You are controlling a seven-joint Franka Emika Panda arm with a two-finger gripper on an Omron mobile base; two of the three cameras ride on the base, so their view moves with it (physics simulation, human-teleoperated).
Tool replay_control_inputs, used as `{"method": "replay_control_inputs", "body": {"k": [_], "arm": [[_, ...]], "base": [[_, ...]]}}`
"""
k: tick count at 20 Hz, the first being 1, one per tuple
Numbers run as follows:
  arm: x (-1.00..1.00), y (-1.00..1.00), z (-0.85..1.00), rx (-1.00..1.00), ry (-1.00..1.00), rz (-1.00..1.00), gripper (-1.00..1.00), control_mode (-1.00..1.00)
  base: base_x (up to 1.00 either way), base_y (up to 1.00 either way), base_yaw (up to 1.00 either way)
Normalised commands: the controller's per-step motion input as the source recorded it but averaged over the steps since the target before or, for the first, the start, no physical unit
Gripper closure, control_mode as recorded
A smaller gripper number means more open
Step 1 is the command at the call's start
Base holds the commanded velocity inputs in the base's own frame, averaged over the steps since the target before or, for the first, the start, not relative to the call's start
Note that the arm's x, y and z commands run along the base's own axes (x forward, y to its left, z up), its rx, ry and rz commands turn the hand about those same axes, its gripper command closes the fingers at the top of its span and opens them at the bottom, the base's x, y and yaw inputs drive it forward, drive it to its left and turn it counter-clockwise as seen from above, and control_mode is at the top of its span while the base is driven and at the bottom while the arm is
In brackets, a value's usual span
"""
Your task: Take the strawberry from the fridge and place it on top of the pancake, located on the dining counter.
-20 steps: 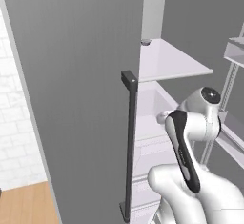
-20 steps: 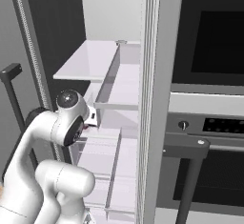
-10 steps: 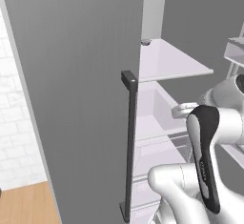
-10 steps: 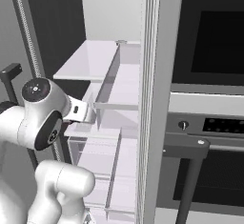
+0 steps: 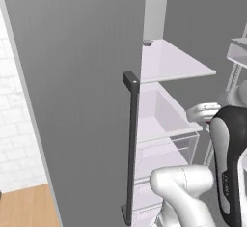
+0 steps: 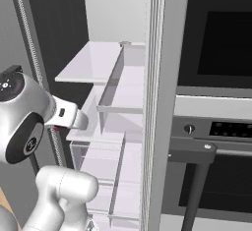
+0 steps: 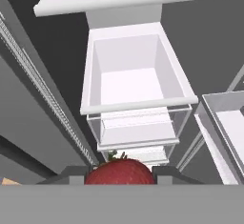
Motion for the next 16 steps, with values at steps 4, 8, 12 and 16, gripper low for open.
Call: {"method": "replay_control_inputs", "body": {"k": [4,8,12,16], "arm": [[-0.06,0.2,-0.12,-0.04,0.02,0.02,1.0,-1.0],[-0.14,0.13,-0.1,-0.03,0.0,0.0,1.0,1.0],[0.0,0.0,0.0,0.0,0.0,0.0,1.0,1.0],[0.0,0.0,0.0,0.0,0.0,0.0,1.0,1.0]], "base": [[0.0,0.0,0.0],[-0.73,0.5,0.0],[-1.0,0.76,-0.14],[-1.0,0.42,-0.52]]}}
